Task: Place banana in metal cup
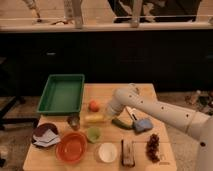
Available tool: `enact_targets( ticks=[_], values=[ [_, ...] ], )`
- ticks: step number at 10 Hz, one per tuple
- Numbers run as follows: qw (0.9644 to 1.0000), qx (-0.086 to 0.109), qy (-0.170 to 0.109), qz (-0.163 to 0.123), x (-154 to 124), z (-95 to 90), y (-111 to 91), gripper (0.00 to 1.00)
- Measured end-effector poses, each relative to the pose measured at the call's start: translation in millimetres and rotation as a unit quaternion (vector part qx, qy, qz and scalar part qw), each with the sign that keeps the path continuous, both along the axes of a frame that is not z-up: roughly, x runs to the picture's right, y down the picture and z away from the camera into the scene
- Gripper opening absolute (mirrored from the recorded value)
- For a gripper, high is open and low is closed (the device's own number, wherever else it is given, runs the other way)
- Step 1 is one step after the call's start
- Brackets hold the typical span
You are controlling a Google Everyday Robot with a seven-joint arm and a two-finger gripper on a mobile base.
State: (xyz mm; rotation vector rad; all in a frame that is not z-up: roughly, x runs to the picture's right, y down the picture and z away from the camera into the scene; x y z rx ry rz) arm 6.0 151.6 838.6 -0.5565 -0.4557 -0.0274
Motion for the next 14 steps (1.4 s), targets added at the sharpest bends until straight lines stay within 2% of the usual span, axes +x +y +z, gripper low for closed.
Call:
enact_targets(
  ticks=[2, 3, 7, 11, 14],
  values=[
    [0.9996, 0.023, -0.013, 0.004, -2, -27.8, -22, 0.00],
    [0.9992, 0.033, -0.022, 0.009, -2, -36.0, -29, 0.00],
    [0.9966, 0.055, -0.058, 0.019, -12, -53.8, -43, 0.00],
    [0.9933, 0.077, -0.086, -0.011, -46, -72.4, -42, 0.00],
    [0.9906, 0.094, -0.092, -0.038, -65, -83.9, -39, 0.00]
  ],
)
